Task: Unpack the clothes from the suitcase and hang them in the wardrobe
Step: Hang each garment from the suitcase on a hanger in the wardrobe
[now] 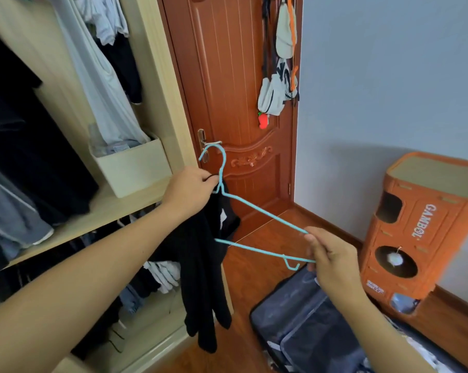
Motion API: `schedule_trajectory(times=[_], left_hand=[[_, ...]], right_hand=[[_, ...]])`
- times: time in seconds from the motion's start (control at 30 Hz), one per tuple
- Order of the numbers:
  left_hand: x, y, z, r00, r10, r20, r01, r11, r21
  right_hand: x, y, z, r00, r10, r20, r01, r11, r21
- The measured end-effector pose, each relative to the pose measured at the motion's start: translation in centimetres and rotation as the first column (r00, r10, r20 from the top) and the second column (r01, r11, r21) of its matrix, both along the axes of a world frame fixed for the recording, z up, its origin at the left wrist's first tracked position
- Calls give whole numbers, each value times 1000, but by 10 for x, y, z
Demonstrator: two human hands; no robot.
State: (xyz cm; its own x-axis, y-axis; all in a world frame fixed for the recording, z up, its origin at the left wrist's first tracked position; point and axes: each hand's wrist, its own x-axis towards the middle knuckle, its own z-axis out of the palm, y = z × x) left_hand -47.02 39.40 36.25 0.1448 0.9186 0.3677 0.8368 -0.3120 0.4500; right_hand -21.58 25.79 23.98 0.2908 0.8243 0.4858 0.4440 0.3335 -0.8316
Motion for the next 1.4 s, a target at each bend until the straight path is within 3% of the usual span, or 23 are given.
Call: schedule_trajectory(times=[0.13, 0.23, 0.33, 0.4, 0.47, 0.5, 0.53, 0.57, 0.6, 0.63, 0.67, 0.7, 0.77, 0.83, 0.9, 1.0, 1.07, 1.13, 1.23, 1.3, 1.37, 1.4], left_hand=[[1, -9, 27, 984, -60, -166, 95, 973, 208], [-3, -10, 45, 952, -264, -156, 283, 952, 115], [-7, -17, 58, 887, -339, -314, 377, 923, 69], [-10, -18, 69, 875, -276, -397, 365, 916, 166], [-12, -15, 80, 904, -240, -354, 340, 905, 254], [-13, -14, 85, 921, -231, -314, 321, 906, 274], [-14, -13, 88, 935, -232, -270, 306, 910, 279], [-14, -13, 91, 941, -245, -232, 305, 913, 272], [-13, -13, 93, 939, -267, -215, 319, 911, 262], [-10, -15, 94, 931, -292, -218, 342, 906, 250], [-5, -18, 95, 920, -320, -227, 371, 898, 237], [-2, -19, 96, 908, -343, -240, 396, 890, 226], [-2, -21, 101, 896, -364, -253, 422, 875, 238], [-23, -13, 108, 911, -326, -251, 392, 874, 287], [-62, -5, 110, 909, -253, -332, 353, 890, 289], [-109, -3, 86, 750, -165, -641, 413, 873, 258], [-119, -1, 68, 690, -146, -709, 422, 877, 230], [-117, 4, 56, 717, -89, -692, 365, 893, 263], [-102, 3, 49, 821, -81, -565, 318, 886, 336], [-88, -4, 55, 903, -84, -421, 264, 882, 389], [-78, -6, 59, 938, -97, -332, 240, 875, 420], [-72, -10, 60, 938, -115, -327, 255, 869, 425]], right_hand=[[7, 1, 14, 990, -30, -138, 40, 997, 70], [13, -2, 29, 983, -11, -184, 33, 992, 118], [18, 1, 46, 991, -10, -134, 37, 979, 202], [25, 10, 49, 931, 9, -366, 70, 977, 201], [31, 15, 44, 757, 8, -653, 111, 984, 142], [29, 16, 38, 712, -77, -698, 157, 986, 51], [21, 15, 34, 725, -158, -670, 185, 982, -30], [8, 15, 30, 840, -188, -509, 208, 978, -17], [-10, 15, 29, 952, -140, -272, 164, 984, 71], [-28, 19, 28, 999, -50, -4, 50, 981, 187], [-43, 27, 30, 974, 46, 220, -93, 974, 207], [-54, 37, 33, 925, 156, 345, -214, 967, 136], [-57, 54, 30, 837, 302, 457, -310, 949, -59], [-33, 57, 18, 703, 263, 660, -253, 961, -113], [7, 51, 7, 570, 159, 806, -223, 974, -35], [51, 49, 38, 463, 127, 877, -271, 963, 3], [55, 57, 70, 426, 89, 900, -284, 958, 40], [43, 59, 94, 482, 25, 876, -333, 930, 157], [13, 61, 117, 698, 39, 715, -363, 880, 307], [4, 67, 123, 774, 106, 625, -267, 949, 170], [5, 72, 119, 703, 237, 671, -166, 971, -170], [6, 71, 115, 620, 244, 746, -112, 968, -223]])
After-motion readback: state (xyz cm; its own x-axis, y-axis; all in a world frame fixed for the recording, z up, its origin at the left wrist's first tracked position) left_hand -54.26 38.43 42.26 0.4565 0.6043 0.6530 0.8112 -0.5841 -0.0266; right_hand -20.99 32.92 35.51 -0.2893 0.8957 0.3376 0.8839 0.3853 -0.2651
